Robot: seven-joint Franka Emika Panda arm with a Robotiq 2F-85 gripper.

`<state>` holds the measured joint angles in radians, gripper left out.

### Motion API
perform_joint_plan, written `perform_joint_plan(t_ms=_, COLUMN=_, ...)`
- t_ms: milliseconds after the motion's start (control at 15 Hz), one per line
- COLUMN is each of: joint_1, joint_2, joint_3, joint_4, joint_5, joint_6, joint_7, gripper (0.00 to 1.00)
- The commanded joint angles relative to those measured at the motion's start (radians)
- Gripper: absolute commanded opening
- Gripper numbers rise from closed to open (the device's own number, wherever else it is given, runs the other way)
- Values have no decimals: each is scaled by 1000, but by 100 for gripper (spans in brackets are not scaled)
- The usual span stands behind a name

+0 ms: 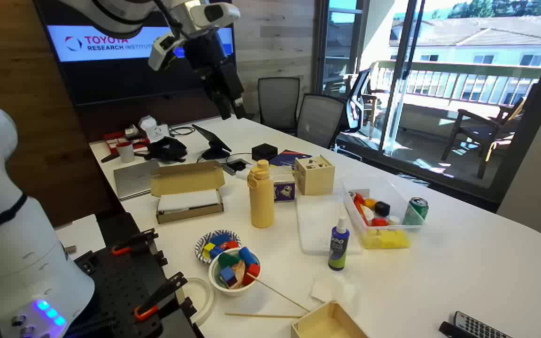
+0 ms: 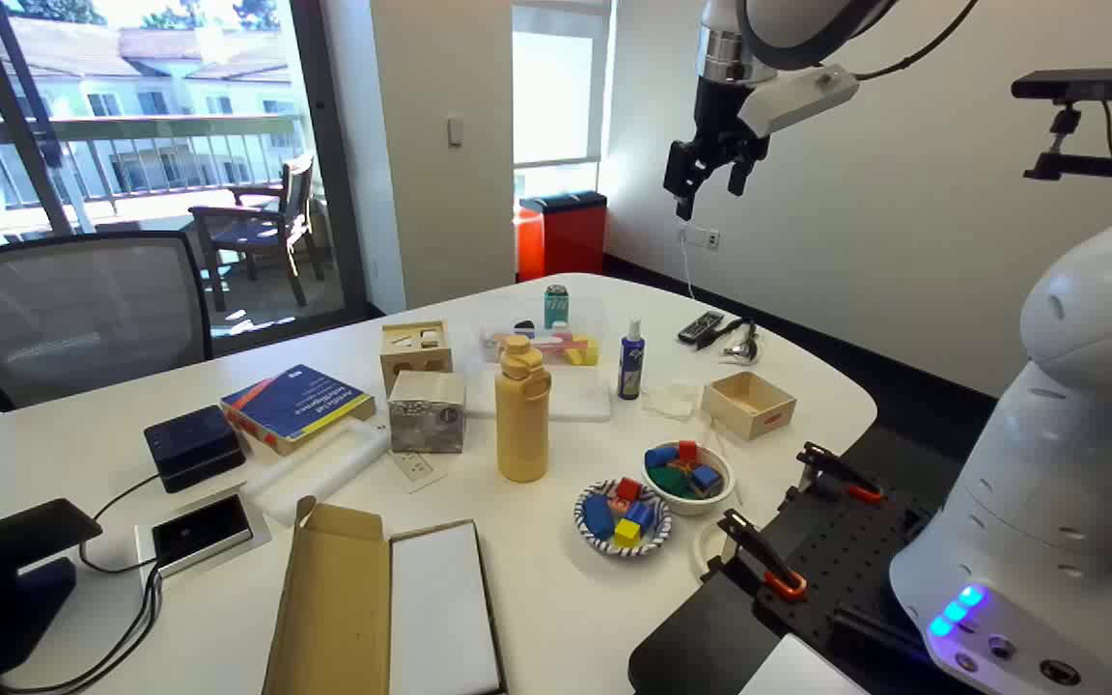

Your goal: Use the stick to stir the contents in the bowl

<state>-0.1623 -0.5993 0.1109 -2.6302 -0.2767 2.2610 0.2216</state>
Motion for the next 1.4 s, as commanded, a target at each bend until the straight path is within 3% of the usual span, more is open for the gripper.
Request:
perform_joint_plan(t_ms=0, joint_1=12, joint_2=1, joint_3=-11, joint_4=2, joint_5=-8, joint_6=-4, joint_7=6, gripper=100)
perform_joint_plan(t_ms=200, joint_1=-36, joint_2=148, joint_3=-20, joint_4=-4, joint_5=-8, joint_6=94, joint_7=110, gripper=100)
perform_joint_plan(t_ms=600, joint_1=-201, joint_2=508, joint_3=-60, joint_4=-9, joint_5=-133, joint_6=457, joint_7=403, gripper=100)
perform_joint_plan(t_ms=800, joint_1=-203, joint_2=716, joint_3=-155, joint_4=42, joint_5=-219, joint_6=572, joint_7=547, gripper=100)
perform_joint_plan(t_ms=1000, joint_1=-132, joint_2=918, joint_3=-255, joint_4=75, joint_5=-4, joint_6=691, joint_7=446, gripper=100)
perform_joint_plan(t_ms=1067, joint_1=-224, joint_2=989, joint_3=-162, joint_4=98, joint_5=40, joint_6=722, joint_7=449, gripper=100)
perform_joint_plan(t_ms=1133, joint_1=-172, joint_2=1046, joint_3=-195, joint_4=114, joint_5=165, joint_6=750, joint_7=383, gripper=100)
perform_joint_plan(t_ms=1333, joint_1=-195, joint_2=1167, joint_3=-132, joint_4=162, joint_5=410, joint_6=778, joint_7=271, gripper=100)
